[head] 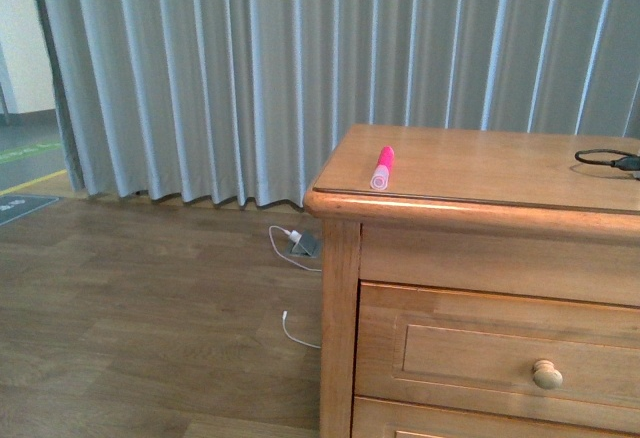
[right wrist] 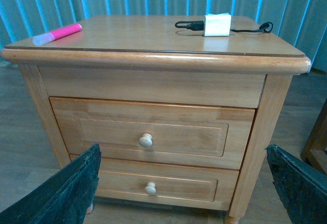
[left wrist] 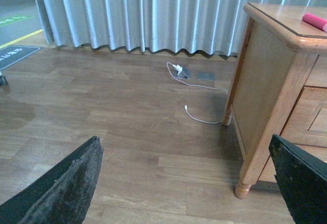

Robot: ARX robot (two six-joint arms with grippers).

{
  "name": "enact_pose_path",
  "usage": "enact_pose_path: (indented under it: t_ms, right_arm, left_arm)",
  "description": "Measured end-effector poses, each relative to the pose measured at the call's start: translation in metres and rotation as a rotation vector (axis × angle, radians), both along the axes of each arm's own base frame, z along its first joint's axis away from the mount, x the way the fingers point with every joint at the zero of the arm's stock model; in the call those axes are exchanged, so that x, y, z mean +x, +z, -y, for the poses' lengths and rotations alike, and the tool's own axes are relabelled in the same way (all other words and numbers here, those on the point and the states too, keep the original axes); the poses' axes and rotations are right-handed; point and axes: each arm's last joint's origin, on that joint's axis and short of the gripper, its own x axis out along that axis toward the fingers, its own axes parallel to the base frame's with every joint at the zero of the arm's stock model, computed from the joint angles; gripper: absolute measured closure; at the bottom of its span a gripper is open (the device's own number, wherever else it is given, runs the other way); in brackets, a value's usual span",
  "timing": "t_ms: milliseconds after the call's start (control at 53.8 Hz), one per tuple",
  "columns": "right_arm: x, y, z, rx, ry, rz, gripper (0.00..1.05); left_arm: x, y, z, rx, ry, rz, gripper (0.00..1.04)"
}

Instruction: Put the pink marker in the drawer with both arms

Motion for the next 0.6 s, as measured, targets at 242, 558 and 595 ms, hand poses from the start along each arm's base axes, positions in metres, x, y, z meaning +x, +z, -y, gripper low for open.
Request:
enact_pose_path:
  t_ms: [242,558,595]
  right_arm:
    - [0.0,0.0,0.0,0.0,0.0,0.0,0.08]
    - [0.0,0.0,0.0,0.0,0.0,0.0,0.08]
    - [0.0,0.0,0.0,0.0,0.0,0.0,0.08]
  left_arm:
    - [0.0,0.0,0.0,0.0,0.0,0.0,0.06]
    - [0.0,0.0,0.0,0.0,0.0,0.0,0.06]
    - [0.0,0.0,0.0,0.0,0.0,0.0,0.06]
